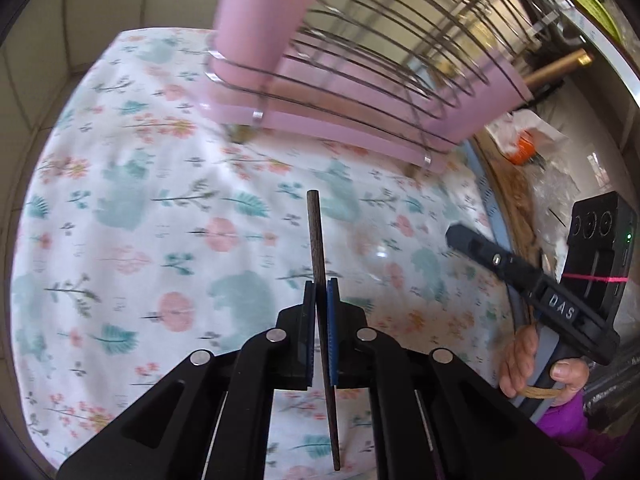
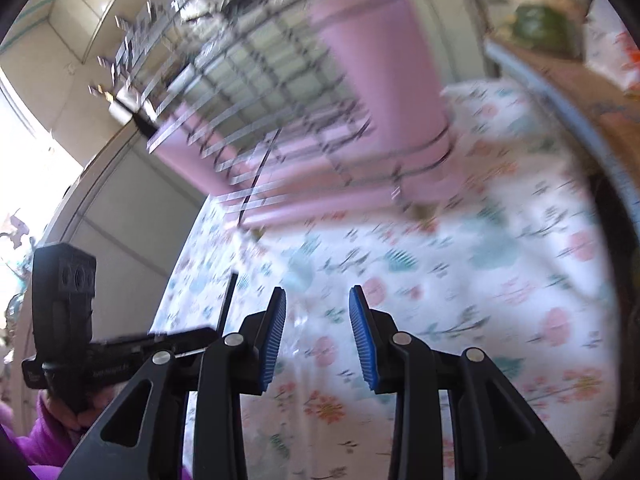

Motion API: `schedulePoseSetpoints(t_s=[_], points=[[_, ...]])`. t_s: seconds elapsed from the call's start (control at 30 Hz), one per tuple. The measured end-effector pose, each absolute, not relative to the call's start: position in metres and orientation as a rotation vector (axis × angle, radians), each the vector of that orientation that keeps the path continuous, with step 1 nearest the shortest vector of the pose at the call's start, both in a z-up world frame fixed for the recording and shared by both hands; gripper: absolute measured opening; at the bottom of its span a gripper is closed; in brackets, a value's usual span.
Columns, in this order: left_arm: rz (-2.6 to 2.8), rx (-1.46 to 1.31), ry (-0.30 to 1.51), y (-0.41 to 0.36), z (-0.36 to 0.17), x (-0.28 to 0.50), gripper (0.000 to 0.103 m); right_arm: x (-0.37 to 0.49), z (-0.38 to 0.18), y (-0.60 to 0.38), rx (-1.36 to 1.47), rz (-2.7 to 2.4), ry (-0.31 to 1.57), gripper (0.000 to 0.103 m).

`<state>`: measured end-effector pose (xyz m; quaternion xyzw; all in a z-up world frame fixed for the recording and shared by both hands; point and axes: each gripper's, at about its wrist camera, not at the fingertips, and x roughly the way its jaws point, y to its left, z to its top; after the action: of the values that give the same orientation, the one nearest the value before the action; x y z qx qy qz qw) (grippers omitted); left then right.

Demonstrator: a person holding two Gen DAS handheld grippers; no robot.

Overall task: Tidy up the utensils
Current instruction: 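Grasp a dark chopstick with the left tool while the right tool grasps the clear plastic spoon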

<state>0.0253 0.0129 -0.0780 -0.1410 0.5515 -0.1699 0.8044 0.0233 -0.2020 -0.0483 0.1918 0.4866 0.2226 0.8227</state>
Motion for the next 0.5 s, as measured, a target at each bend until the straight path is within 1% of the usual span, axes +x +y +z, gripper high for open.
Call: schedulePoseSetpoints(t_s=[0.07,0.27,0.37,0.4,0.43,0.5], points=[[-0.337,-0.294,1.174,0.02,-0.079,0.026,0.004,0.03,-0.056,-0.189,0.391,0.504,1.084,0.033],[-0.3,-0.265,1.159,0.034,-0.082,0.025,0.004,0.046,-0.072,-0.164,0.312,0.504,1.145,0.032],[-0.289,-0.266,1.172,0.037,-0.087,0.029,0.005,0.048,-0.079,-0.155,0.278,0.503,1.152,0.028],[-0.286,-0.269,1.177,0.036,-0.089,0.029,0.005,0.047,-0.08,-0.153,0.266,0.497,1.145,0.023],[-0.282,-0.271,1.182,0.037,-0.091,0.03,0.005,0.047,-0.081,-0.152,0.25,0.493,1.14,0.01],[-0.28,-0.273,1.19,0.038,-0.093,0.031,0.004,0.045,-0.081,-0.151,0.243,0.491,1.127,0.004]])
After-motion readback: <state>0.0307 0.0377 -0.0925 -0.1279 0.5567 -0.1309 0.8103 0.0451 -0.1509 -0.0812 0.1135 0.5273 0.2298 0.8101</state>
